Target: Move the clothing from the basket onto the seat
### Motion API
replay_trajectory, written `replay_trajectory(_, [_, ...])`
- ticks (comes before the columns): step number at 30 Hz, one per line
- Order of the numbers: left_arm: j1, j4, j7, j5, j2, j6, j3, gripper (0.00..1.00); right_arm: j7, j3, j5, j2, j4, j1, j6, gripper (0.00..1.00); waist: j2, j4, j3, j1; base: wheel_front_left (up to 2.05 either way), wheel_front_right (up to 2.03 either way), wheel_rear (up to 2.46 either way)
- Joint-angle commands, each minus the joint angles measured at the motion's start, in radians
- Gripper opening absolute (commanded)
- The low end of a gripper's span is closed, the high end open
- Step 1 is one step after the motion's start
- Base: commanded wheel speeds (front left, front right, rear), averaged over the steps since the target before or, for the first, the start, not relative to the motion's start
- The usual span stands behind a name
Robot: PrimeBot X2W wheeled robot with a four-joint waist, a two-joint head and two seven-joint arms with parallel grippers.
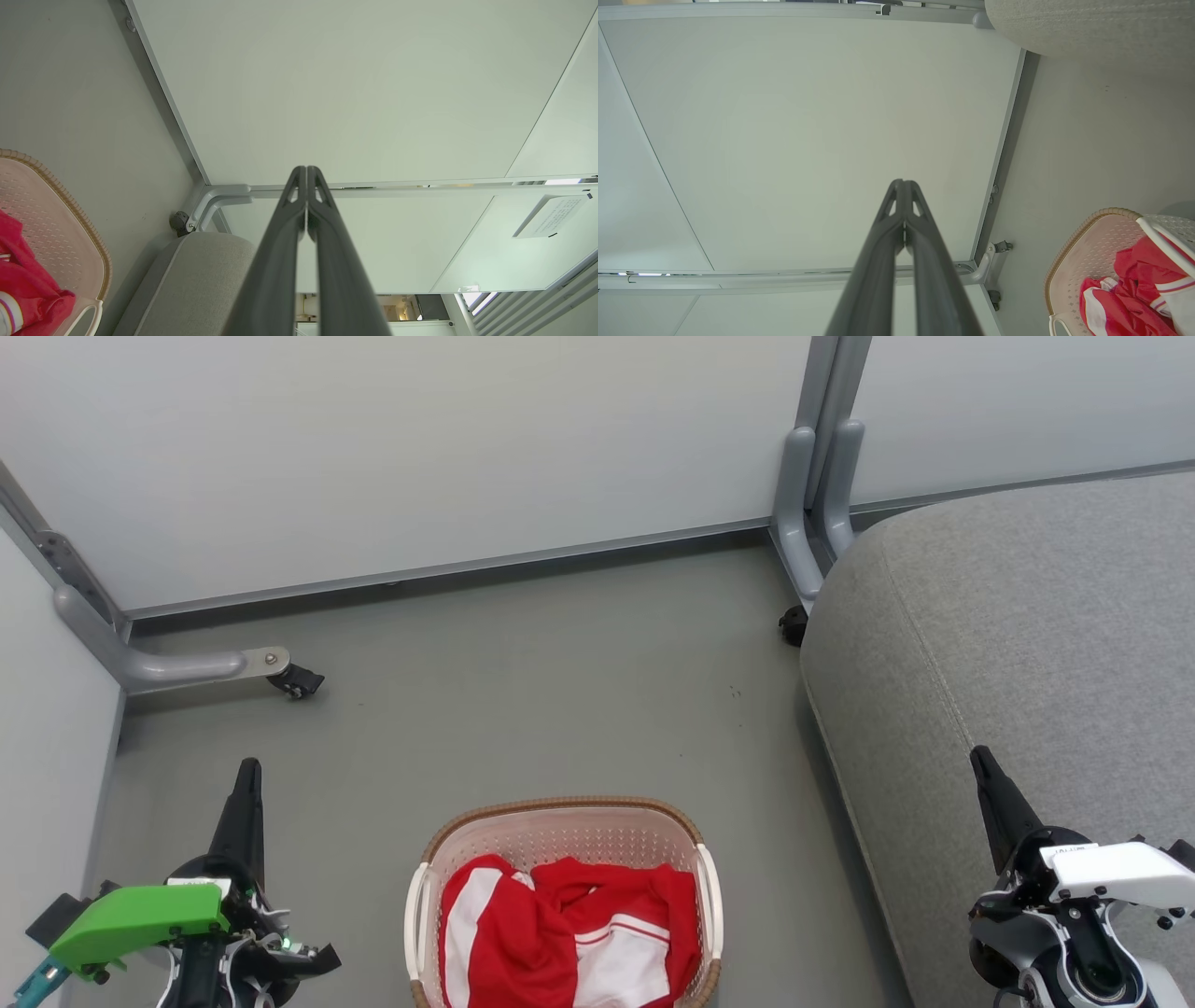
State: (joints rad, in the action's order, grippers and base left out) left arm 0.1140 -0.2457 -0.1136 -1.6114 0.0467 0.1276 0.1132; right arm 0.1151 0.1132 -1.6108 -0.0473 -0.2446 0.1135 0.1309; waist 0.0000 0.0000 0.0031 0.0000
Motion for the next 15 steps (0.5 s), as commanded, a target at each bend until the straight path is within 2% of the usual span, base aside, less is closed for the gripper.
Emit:
replay_trajectory(1, [-0.013, 0.002, -0.004, -0.003, 0.007, 0.006, 0.002, 0.0, 0.001, 0.001, -0.004, -0.006, -0.002, -0.011, 0.0, 0.0, 0.0, 0.0, 0.0, 0.0, 0.0, 0.0, 0.0])
replay_trajectory(15, [-0.013, 0.002, -0.004, -0.003, 0.007, 0.006, 0.002, 0.0, 0.001, 0.001, -0.004, -0.006, -0.002, -0.011, 0.0, 0.0, 0.0, 0.0, 0.0, 0.0, 0.0, 0.0, 0.0])
